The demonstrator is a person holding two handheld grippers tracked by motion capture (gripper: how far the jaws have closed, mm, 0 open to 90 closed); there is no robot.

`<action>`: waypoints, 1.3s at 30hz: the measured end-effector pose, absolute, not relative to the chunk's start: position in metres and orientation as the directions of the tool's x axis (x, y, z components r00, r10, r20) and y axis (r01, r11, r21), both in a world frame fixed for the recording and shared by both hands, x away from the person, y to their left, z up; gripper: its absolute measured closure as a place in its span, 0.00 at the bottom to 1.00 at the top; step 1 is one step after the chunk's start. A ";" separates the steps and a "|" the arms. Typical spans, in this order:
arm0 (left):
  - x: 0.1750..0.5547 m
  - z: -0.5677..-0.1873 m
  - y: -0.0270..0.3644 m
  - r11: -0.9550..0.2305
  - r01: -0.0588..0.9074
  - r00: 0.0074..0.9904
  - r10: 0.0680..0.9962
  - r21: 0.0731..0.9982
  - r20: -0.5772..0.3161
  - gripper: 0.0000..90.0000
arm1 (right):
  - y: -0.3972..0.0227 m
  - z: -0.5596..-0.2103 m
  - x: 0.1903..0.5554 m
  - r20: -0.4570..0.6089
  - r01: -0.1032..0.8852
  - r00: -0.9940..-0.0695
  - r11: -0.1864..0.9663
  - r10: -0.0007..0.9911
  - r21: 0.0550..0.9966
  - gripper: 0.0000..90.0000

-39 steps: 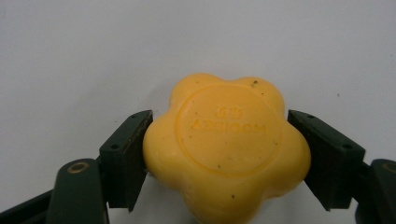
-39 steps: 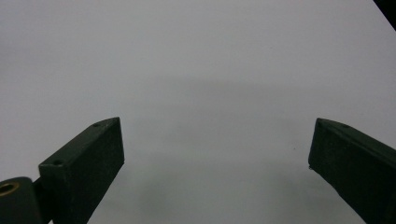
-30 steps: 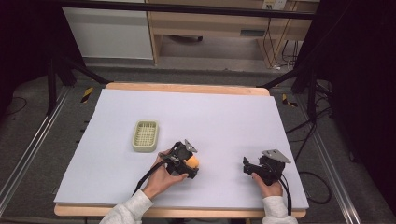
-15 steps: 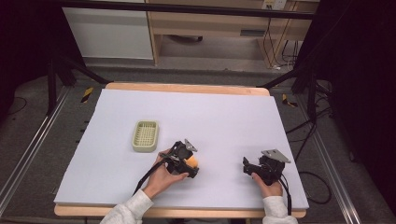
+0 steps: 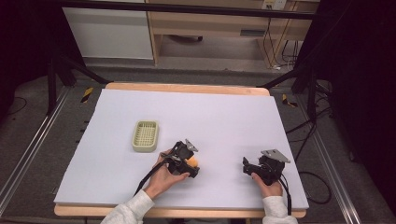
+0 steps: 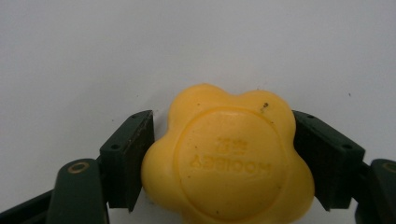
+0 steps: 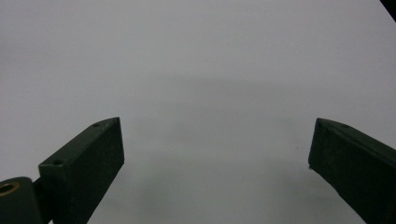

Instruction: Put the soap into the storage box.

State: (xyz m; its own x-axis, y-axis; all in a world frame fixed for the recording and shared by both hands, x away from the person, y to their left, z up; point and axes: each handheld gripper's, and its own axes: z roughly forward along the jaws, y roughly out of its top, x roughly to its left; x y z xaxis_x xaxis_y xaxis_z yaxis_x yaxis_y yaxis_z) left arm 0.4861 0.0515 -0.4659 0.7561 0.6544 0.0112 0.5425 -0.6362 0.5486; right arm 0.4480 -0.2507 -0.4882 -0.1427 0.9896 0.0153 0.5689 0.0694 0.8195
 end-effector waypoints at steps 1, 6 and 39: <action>0.486 -0.466 0.051 -0.635 0.542 0.755 0.655 0.550 0.012 0.28 | -0.251 -0.488 0.448 0.016 0.569 -0.143 0.069 0.990 0.819 0.04; 0.485 -0.466 0.051 -0.645 0.531 0.760 0.649 0.549 0.028 0.28 | -0.251 -0.488 0.448 0.017 0.568 -0.144 0.069 0.989 0.820 0.04; 0.488 -0.462 0.058 -0.649 0.540 0.767 0.642 0.536 0.003 0.29 | -0.251 -0.488 0.448 0.016 0.570 -0.146 0.070 0.989 0.819 0.04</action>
